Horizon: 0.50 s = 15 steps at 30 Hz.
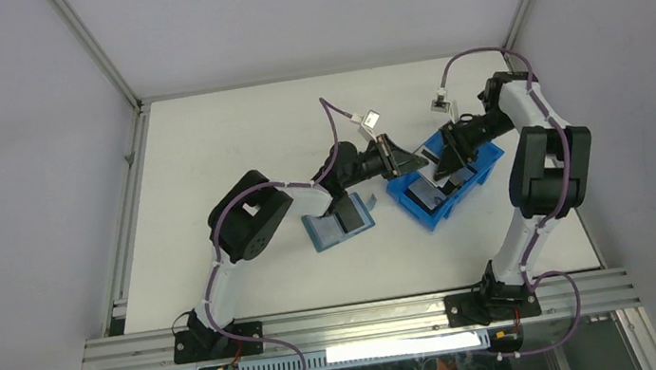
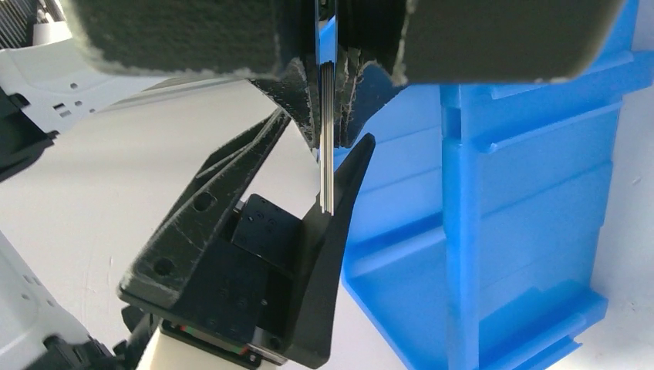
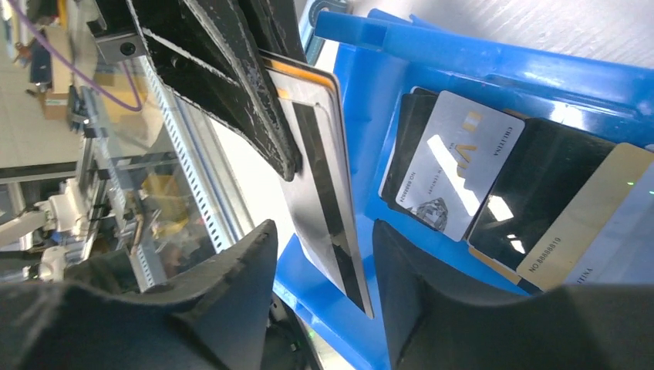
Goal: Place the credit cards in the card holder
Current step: Place the credit card in the storage box.
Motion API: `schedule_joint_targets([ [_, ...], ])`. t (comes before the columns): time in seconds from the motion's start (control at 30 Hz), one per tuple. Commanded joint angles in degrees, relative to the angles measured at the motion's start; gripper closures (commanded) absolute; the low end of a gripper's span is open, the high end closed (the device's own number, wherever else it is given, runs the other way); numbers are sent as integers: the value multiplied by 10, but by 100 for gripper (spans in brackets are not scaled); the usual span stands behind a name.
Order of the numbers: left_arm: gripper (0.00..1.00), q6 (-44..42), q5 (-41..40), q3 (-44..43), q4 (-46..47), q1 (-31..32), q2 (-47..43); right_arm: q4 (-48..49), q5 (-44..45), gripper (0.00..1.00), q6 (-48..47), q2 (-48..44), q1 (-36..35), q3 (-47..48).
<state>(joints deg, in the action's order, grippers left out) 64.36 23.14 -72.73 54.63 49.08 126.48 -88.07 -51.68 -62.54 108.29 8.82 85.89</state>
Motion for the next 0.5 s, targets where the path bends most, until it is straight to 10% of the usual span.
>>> schedule_joint_targets([
  [0.0, 100, 4, 7, -18, 17, 0, -4, 99, 6, 47, 76, -71, -3, -27],
  [0.17, 100, 11, 10, -22, 19, 0, 0, 100, 7, 50, 82, -65, -13, -28],
  [0.3, 100, 19, 14, -22, 25, 0, 3, 89, 9, 71, 78, -55, -14, -21],
  [0.47, 78, 30, 17, -13, 34, -1, 2, 33, 7, 94, 42, -29, -7, 11],
])
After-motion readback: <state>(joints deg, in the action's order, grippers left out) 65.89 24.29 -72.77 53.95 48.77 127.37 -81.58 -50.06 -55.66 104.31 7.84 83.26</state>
